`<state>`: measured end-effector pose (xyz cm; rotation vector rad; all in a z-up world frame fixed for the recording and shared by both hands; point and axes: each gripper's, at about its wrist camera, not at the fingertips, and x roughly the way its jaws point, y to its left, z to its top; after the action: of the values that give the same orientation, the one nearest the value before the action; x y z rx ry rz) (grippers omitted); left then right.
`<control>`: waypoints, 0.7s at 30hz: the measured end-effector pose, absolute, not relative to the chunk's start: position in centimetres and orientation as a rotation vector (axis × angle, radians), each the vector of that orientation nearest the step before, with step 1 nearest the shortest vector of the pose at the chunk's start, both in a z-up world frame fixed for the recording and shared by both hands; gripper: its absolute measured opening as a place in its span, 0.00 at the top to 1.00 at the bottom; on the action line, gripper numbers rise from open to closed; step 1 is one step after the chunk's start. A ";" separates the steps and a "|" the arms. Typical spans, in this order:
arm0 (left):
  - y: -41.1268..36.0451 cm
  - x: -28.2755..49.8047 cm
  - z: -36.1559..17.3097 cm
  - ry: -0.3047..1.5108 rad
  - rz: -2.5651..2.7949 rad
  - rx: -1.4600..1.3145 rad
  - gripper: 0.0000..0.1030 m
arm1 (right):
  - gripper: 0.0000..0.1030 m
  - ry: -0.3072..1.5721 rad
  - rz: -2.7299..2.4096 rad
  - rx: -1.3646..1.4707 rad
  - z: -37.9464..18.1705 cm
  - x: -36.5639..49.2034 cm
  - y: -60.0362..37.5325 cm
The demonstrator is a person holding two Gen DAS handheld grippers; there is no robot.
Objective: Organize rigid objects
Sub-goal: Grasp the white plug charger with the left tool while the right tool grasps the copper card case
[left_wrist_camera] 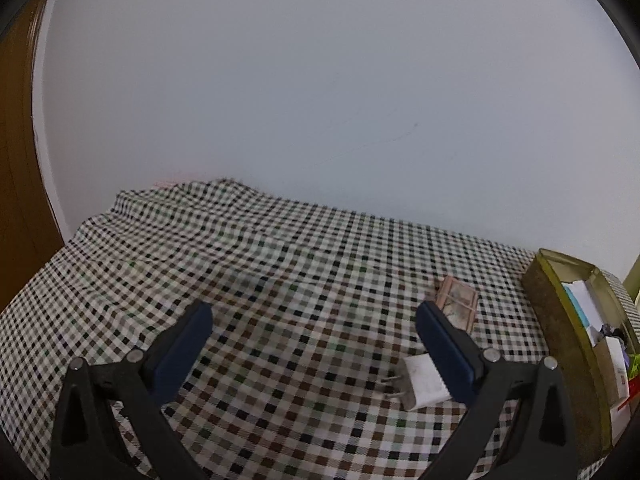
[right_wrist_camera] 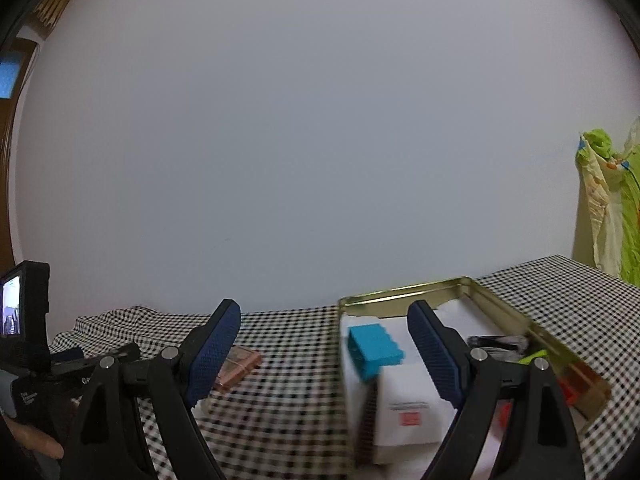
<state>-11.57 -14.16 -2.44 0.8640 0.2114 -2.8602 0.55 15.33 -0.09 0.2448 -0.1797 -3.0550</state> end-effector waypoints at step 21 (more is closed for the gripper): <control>-7.9 -16.8 -5.9 0.087 -2.909 1.358 0.18 | 0.15 -0.199 -3.073 0.292 -0.6 -2.3 13.2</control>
<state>-16.81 -7.87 -5.91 1.3580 0.0873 -2.9088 -2.35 13.22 -0.65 0.2917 -0.1987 -3.0733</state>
